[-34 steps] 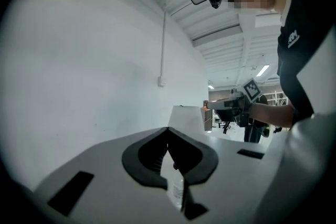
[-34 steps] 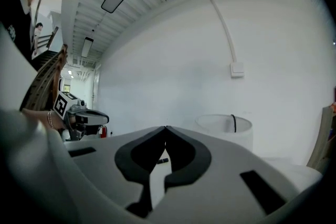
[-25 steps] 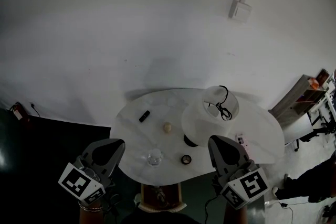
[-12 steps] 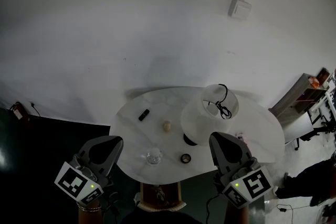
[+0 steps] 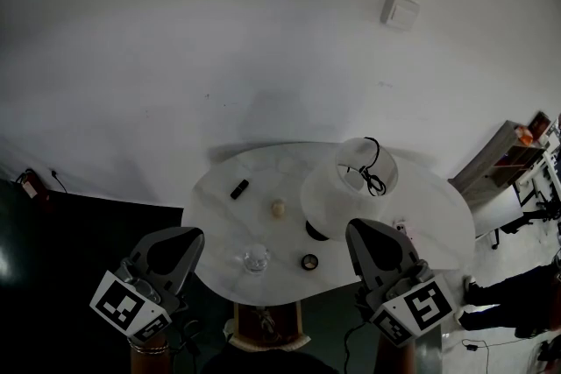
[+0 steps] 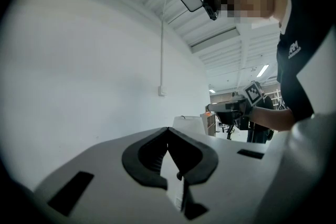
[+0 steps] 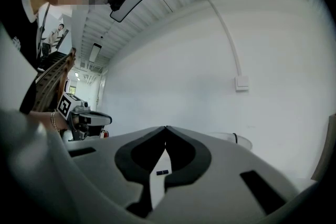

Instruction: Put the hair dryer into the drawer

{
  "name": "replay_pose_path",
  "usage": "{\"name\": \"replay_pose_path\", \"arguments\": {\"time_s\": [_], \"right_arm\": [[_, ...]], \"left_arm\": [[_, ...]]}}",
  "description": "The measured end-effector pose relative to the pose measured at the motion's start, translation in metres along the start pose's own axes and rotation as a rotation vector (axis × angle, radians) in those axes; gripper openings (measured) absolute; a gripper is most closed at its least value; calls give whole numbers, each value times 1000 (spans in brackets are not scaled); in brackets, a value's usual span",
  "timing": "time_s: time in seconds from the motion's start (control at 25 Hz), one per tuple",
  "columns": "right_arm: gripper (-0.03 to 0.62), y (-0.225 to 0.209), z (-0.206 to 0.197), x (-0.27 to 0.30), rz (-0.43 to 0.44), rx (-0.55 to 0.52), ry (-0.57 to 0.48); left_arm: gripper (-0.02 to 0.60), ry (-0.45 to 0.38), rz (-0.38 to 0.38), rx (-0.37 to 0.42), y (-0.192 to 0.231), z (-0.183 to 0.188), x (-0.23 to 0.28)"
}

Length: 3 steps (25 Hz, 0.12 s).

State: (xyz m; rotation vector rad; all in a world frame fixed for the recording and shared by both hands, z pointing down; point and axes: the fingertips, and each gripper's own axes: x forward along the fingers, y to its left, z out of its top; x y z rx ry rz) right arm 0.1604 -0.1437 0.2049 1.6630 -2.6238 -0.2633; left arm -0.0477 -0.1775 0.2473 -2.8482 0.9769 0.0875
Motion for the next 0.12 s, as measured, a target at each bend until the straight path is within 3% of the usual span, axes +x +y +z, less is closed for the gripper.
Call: {"name": "replay_pose_path", "arguments": {"time_s": [0.12], "right_arm": [[18,1,-1,-1,2,-5,8]], "left_arm": [[8,7,0,-2,-1,-2,0]]}}
